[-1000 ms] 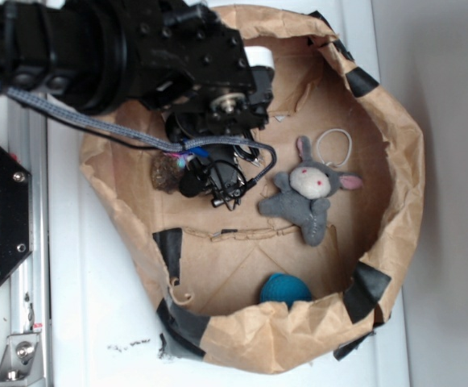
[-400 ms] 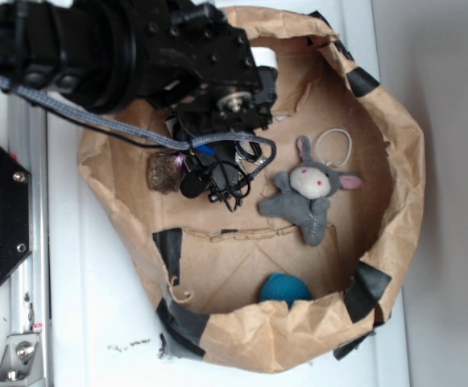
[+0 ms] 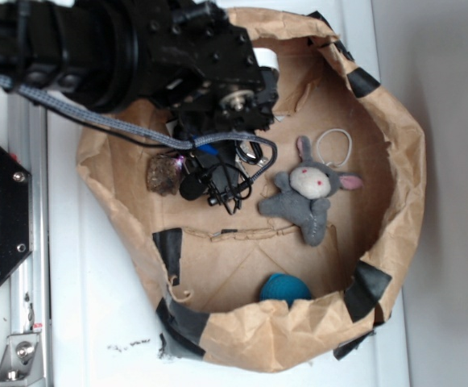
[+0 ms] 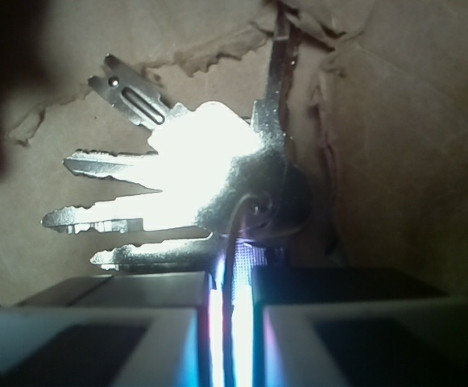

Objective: Grab the silver keys.

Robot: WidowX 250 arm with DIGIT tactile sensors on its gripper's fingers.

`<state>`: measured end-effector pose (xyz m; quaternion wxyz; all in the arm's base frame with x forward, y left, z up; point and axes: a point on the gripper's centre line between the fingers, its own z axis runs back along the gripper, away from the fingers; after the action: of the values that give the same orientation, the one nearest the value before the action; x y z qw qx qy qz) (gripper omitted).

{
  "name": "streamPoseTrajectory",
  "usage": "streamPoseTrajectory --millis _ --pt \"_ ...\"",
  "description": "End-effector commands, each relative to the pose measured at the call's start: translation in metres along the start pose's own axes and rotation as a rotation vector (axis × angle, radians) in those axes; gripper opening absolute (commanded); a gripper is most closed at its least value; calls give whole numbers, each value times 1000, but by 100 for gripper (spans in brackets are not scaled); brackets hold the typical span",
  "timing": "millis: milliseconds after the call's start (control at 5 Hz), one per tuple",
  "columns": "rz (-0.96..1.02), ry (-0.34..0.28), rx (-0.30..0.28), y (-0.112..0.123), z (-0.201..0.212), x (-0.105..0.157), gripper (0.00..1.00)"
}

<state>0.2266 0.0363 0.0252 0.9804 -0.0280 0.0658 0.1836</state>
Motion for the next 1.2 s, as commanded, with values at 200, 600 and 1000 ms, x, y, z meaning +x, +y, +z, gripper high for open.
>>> streamPoseTrajectory --millis 200,600,1000 --pt "18 -146 -233 -9 132 -9 0" --pt "15 -143 -224 -20 174 -8 0" --pt "37 -172 -113 -25 154 -3 0"
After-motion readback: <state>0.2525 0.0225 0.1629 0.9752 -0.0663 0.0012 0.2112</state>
